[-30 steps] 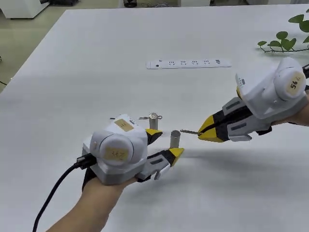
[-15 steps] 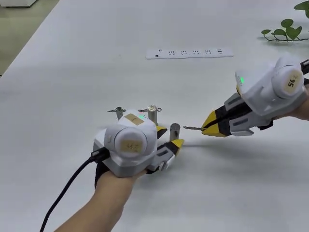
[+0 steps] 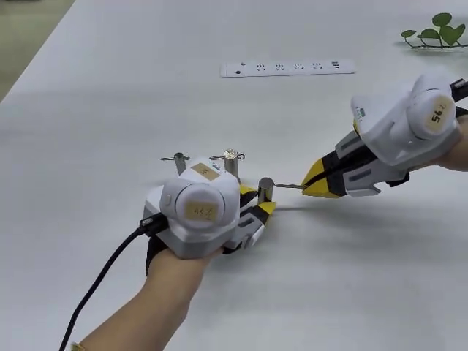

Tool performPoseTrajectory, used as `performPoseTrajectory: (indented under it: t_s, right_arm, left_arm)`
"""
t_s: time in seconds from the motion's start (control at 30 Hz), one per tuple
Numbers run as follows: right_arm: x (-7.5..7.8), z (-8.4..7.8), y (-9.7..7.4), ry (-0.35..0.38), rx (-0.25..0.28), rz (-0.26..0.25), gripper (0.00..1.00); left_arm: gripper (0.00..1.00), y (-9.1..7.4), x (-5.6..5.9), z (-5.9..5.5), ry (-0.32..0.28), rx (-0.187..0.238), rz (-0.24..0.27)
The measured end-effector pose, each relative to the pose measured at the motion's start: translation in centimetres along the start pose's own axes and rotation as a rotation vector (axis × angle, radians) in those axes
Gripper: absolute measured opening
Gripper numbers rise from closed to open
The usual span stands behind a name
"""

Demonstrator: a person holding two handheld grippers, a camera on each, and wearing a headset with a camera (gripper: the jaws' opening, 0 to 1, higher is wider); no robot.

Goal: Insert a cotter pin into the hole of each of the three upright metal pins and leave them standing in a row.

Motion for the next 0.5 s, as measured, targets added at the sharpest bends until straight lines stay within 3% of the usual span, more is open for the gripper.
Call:
performPoseTrajectory:
  t_s: [0.5]
  right_arm:
    - [0.12, 0.45, -0.05, -0.033, -0.018, 0.012, 0.00]
  left_arm:
    - [0.10, 0.46, -0.52, 0.11, 0.035, 0.000, -0.060]
Point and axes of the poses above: the centre of the closed fingertips' face, and the gripper's own axes: y roughly forward along the fingers, x roughly to its right, z roughly out of its top, the point moved 7 cm from there along -y, roughly backward along the fingers, and after that the axes turned 10 degrees about z, right-handed, at the moved point
